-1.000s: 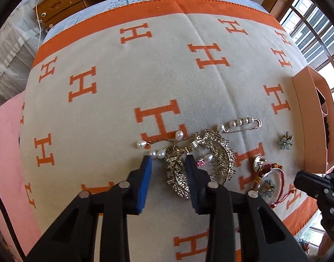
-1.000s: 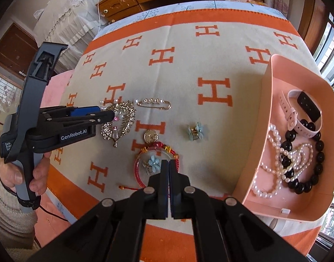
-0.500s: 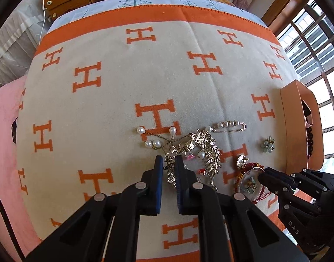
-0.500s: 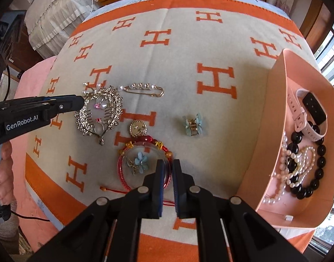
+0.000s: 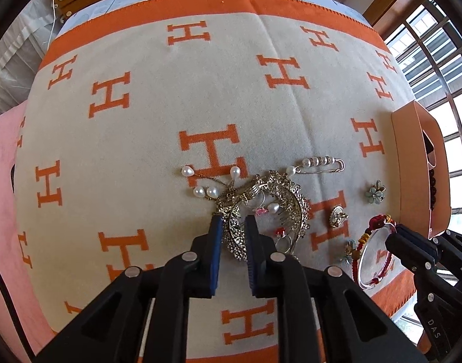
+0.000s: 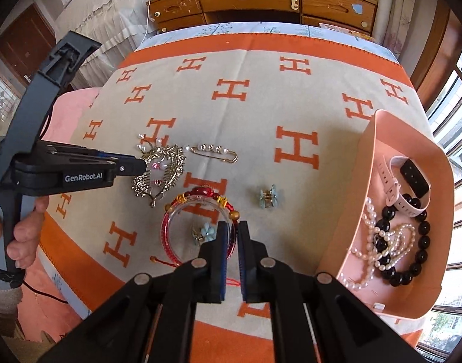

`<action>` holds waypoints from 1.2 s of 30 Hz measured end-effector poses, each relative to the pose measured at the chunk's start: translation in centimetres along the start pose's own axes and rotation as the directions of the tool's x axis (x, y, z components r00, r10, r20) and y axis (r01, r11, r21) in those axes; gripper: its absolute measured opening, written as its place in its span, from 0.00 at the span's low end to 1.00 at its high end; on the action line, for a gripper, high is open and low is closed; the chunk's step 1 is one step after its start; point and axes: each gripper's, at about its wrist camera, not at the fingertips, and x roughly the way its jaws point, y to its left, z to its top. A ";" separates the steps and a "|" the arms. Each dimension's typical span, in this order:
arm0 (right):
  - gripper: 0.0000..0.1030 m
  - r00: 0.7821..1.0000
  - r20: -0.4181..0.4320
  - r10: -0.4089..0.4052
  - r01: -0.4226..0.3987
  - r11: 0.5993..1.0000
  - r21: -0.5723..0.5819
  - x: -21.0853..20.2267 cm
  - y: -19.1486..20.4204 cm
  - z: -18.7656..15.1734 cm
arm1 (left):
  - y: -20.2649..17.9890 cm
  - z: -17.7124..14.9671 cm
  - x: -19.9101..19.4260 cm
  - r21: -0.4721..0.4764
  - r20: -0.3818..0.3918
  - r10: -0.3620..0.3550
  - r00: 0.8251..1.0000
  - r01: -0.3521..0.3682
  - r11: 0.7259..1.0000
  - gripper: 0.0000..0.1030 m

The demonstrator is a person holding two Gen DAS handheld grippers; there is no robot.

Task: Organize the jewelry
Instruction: 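Lift the red bracelet with the right gripper while the left gripper lifts the gold brooch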

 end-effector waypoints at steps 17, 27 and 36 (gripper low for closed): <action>0.06 0.998 0.025 0.052 -0.054 0.997 0.057 -1.3 -1.2 -0.4 | -1.9 2.9 -1.4 0.149 0.059 0.114 0.992 -0.121 0.981 0.39; 0.06 0.999 0.007 0.053 -0.054 0.996 0.075 -0.9 -1.8 -0.7 | -4.8 2.7 -1.2 0.456 0.067 0.077 0.995 -0.100 0.884 0.25; 0.06 0.998 0.003 0.059 -0.059 0.996 0.074 -0.7 -1.6 -0.8 | -4.4 2.0 -0.6 0.591 0.074 0.069 0.995 -0.099 0.801 0.10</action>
